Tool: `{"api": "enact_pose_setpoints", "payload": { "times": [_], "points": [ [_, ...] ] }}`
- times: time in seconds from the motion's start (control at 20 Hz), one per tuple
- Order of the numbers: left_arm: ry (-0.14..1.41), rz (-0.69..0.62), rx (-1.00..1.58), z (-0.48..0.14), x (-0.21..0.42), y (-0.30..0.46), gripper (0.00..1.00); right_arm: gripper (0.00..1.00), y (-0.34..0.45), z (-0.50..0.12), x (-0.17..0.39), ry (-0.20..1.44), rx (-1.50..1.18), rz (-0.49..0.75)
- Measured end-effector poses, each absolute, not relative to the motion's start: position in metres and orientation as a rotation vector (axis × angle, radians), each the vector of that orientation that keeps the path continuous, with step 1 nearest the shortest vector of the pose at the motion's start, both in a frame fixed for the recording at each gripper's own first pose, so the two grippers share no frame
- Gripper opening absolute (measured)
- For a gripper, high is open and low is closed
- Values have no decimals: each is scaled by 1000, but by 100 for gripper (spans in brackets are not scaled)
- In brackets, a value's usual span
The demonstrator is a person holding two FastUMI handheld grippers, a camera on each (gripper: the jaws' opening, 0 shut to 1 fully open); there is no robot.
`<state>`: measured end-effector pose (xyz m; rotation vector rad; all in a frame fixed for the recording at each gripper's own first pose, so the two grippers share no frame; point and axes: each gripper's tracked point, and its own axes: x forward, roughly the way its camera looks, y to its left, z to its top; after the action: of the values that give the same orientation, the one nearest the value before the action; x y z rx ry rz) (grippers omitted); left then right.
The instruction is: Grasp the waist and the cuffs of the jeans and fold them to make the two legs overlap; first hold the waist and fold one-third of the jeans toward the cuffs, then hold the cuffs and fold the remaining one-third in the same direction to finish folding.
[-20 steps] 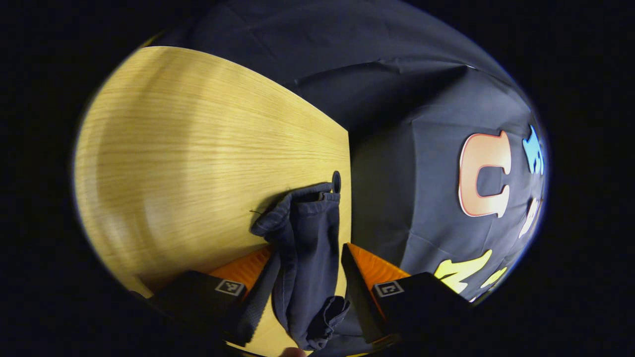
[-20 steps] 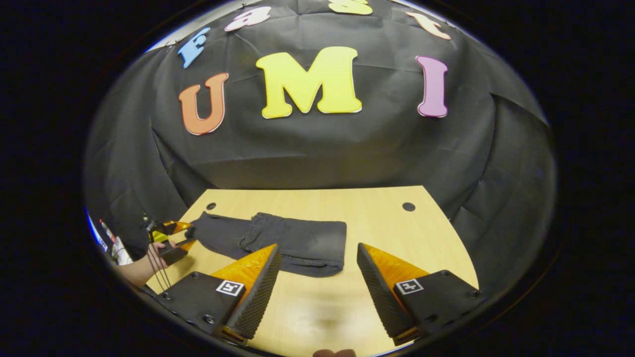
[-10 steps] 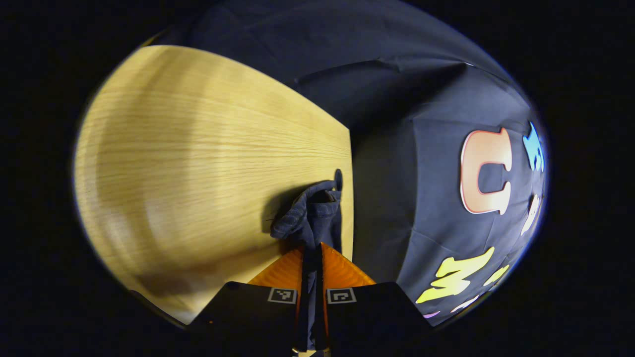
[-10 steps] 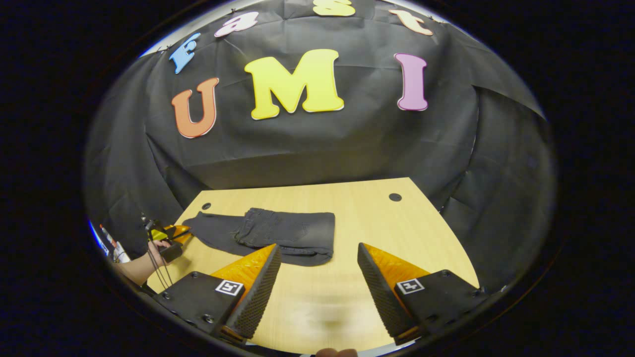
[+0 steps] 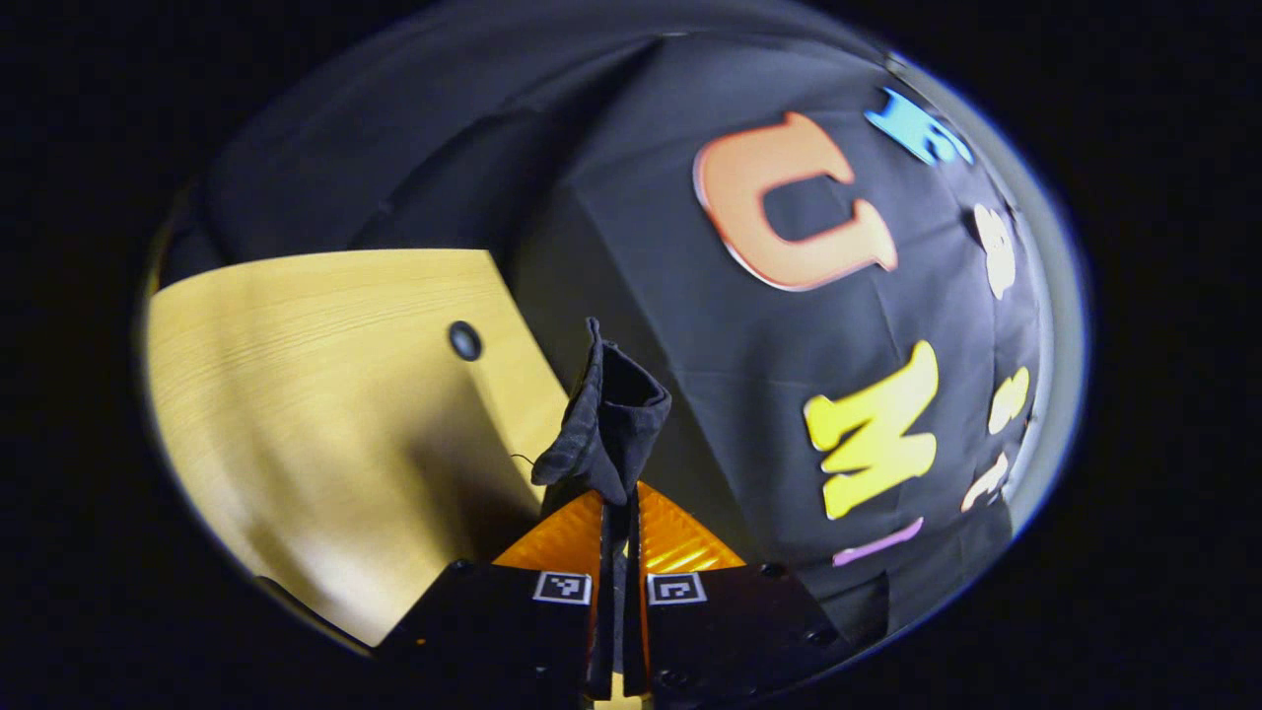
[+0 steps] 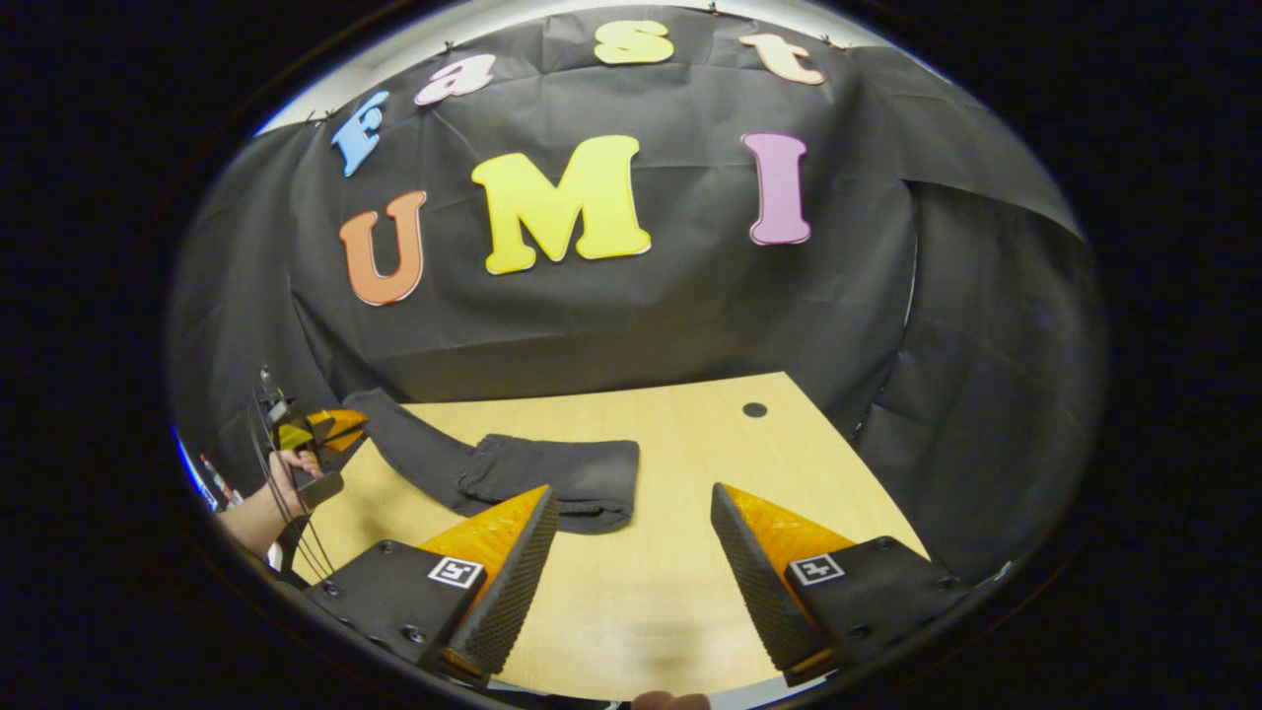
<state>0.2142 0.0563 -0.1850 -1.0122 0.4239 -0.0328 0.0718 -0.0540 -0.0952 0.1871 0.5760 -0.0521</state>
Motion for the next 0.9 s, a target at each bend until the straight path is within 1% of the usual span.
{"api": "enact_pose_setpoints", "payload": {
  "times": [0.05, 0.1, 0.2, 0.25, 0.4, 0.45, 0.5, 0.55, 0.6, 0.75, 0.9],
  "points": [
    [427, -79, -946, -172, 216, 32, 7, 93, -61, -95, 67, 570, 198, -63],
    [438, -127, -864, -163, 215, 4, 6, 96, -70, -95, 62, 563, 208, -79],
    [460, -211, -734, -156, 207, -49, 7, 96, -90, -96, 48, 558, 229, -115],
    [470, -243, -676, -161, 202, -78, 7, 93, -100, -98, 40, 558, 238, -136],
    [455, -264, -478, -191, 204, -132, 7, 92, -132, -107, 20, 571, 258, -203],
    [450, -272, -419, -203, 201, -147, 7, 96, -143, -111, 14, 580, 263, -229],
    [459, -279, -361, -218, 200, -159, 7, 92, -153, -115, 9, 592, 265, -250],
    [475, -289, -304, -236, 199, -172, 7, 93, -161, -120, 3, 605, 262, -266],
    [496, -297, -252, -254, 196, -184, 7, 98, -167, -123, 0, 619, 256, -277],
    [574, -306, -114, -318, 188, -205, 8, 98, -174, -133, -4, 657, 233, -278],
    [646, -300, -83, -359, 184, -212, 11, 98, -174, -136, 1, 671, 216, -265]
  ]
}}
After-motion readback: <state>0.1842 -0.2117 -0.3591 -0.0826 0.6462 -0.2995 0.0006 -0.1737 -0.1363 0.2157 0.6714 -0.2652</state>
